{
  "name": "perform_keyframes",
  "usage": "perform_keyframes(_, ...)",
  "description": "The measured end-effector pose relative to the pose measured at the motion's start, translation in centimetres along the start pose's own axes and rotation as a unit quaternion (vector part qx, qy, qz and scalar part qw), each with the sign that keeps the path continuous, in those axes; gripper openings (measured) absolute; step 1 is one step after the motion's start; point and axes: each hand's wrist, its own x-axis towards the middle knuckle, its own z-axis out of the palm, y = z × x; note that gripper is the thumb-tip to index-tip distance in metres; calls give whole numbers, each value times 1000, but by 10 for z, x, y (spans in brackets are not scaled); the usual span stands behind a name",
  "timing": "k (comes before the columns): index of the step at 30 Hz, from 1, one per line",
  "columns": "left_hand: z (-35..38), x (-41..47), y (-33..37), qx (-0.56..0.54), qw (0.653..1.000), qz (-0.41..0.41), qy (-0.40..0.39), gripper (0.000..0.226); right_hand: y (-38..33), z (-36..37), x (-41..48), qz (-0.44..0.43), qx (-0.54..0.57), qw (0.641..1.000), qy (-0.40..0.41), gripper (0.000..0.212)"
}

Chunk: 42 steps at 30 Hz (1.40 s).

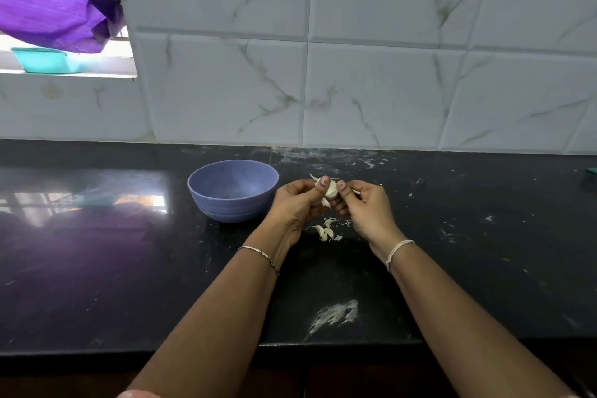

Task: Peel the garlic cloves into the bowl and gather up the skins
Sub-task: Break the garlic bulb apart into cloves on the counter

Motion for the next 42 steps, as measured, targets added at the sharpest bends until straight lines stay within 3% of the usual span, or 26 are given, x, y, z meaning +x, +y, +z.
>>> perform_keyframes(5,3,0,-2,18,999,23,18,40,2,6,1,3,-29,998,48,25)
perform_keyframes(9,4,2,-5,36,998,44,19,21,4,5,3,26,-29,997,59,23)
perform_keyframes(16,9,1,-5,67,995,73,27,8,2,7,4,67,27,995,67,22)
perform_keyframes(24,11,4,-8,111,985,116,55,18,5,8,7,78,32,993,78,28)
perform_keyframes(27,10,5,-7,109,989,85,52,21,6,7,7,56,-27,995,72,28)
perform_keyframes(29,8,6,-5,104,992,55,44,24,4,4,4,9,-136,989,66,30)
perform_keyframes(33,5,3,0,126,991,2,34,26,-3,-1,-4,-107,-317,940,69,30)
perform_keyframes(36,2,3,1,160,987,6,29,27,-2,-5,-5,-150,-354,921,54,25)
perform_keyframes(42,-1,3,-2,205,976,16,66,24,-3,-7,-8,-176,-354,918,29,21)
